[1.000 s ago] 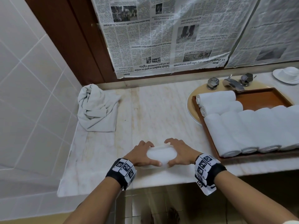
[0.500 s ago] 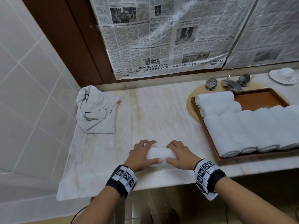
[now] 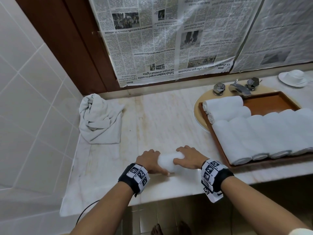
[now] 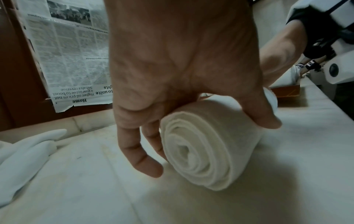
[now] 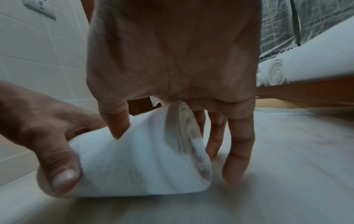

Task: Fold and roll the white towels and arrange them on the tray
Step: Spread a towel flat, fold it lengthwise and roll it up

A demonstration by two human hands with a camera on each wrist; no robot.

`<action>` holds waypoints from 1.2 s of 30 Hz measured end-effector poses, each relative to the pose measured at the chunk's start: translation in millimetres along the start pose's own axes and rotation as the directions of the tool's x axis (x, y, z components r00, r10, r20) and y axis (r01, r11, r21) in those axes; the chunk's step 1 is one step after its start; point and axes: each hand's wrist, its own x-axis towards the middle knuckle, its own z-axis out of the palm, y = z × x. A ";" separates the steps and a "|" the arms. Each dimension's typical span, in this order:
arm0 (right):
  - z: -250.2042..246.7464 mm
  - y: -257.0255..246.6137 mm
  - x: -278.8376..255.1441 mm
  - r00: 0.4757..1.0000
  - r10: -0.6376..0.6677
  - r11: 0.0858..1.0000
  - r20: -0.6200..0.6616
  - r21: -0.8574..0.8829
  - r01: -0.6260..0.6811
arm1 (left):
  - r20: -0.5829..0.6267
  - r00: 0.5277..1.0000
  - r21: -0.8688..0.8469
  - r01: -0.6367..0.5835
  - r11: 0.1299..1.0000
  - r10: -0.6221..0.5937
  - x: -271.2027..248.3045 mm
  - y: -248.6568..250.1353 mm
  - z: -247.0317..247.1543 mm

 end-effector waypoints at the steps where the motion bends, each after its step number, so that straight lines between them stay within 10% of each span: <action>1: -0.6 -0.1 -0.5 1.000 0.008 1.000 0.006 0.008 -0.008 | 0.018 1.000 0.001 0.006 1.000 -0.006 1.1 1.2 -0.6; 20: -20.2 21.5 -38.4 0.998 -0.055 0.993 -0.023 0.100 0.057 | 0.052 0.983 -0.182 -0.164 0.970 0.176 -15.5 16.3 -4.4; 36: -188.6 189.1 -93.3 0.913 -0.181 0.927 -0.364 0.247 0.283 | -0.134 0.886 -0.161 -0.461 0.873 0.443 44.1 220.1 -90.4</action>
